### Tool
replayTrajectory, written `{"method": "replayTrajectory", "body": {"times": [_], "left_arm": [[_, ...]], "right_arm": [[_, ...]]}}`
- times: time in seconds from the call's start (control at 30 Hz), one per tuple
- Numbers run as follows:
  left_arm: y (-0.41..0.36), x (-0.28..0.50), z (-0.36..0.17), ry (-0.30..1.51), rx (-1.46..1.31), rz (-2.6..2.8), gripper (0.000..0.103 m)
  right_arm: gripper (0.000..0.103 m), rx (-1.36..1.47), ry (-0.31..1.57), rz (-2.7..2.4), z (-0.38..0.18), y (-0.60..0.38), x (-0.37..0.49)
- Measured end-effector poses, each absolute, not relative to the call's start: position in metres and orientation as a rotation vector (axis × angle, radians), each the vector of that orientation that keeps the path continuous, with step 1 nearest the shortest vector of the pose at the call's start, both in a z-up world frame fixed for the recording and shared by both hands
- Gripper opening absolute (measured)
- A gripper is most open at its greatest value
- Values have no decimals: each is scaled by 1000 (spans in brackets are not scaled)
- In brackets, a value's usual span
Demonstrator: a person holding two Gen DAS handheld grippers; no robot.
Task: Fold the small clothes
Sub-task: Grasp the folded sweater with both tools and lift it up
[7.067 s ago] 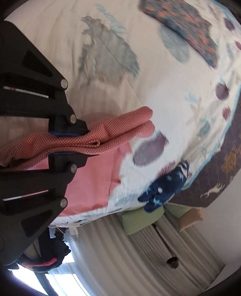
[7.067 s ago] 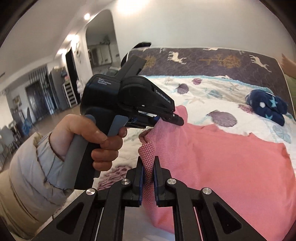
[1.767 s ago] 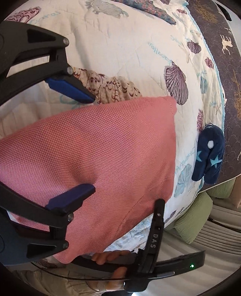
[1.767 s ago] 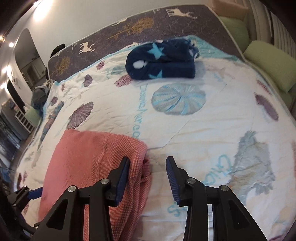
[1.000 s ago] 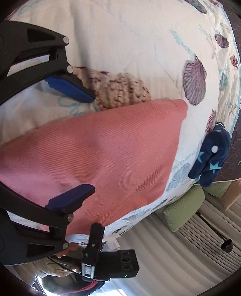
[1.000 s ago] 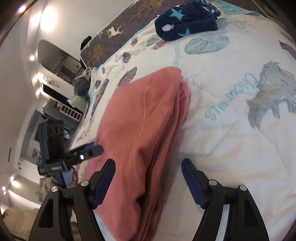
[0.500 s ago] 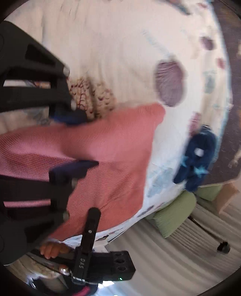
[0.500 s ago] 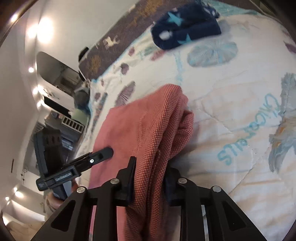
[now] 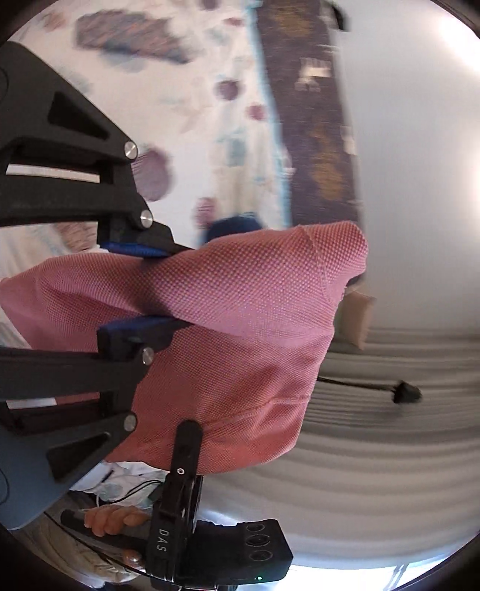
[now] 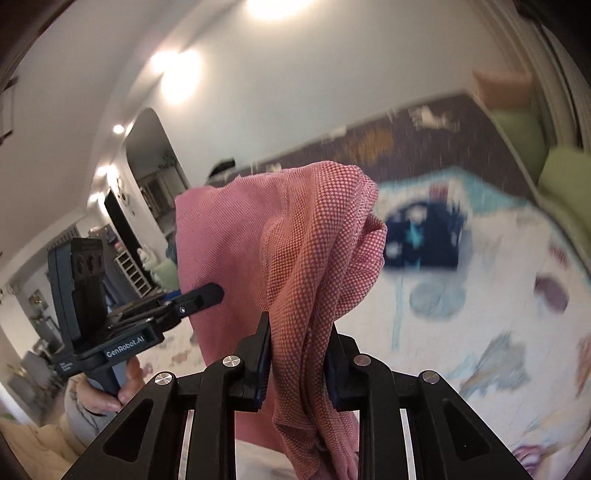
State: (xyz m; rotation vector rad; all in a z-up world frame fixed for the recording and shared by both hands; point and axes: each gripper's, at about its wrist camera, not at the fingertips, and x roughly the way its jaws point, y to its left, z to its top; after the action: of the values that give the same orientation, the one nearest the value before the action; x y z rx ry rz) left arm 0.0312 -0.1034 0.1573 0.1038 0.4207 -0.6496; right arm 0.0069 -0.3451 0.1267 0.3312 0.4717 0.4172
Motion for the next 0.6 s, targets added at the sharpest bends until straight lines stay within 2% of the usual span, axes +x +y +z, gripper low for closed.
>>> {"method": "replayTrajectory", "body": {"times": [0.13, 0.3, 0.5, 0.6], "left_arm": [[-111, 19, 217, 314, 139, -658, 29], [-136, 37, 297, 242, 174, -632, 29], [-171, 69, 353, 181, 217, -550, 29], [-190, 105, 368, 198, 226, -517, 29]], "right_arm": [[24, 285, 353, 382, 191, -347, -13], [24, 266, 291, 336, 269, -364, -4], [24, 259, 257, 267, 344, -385, 33], [24, 266, 263, 240, 359, -391, 58]]}}
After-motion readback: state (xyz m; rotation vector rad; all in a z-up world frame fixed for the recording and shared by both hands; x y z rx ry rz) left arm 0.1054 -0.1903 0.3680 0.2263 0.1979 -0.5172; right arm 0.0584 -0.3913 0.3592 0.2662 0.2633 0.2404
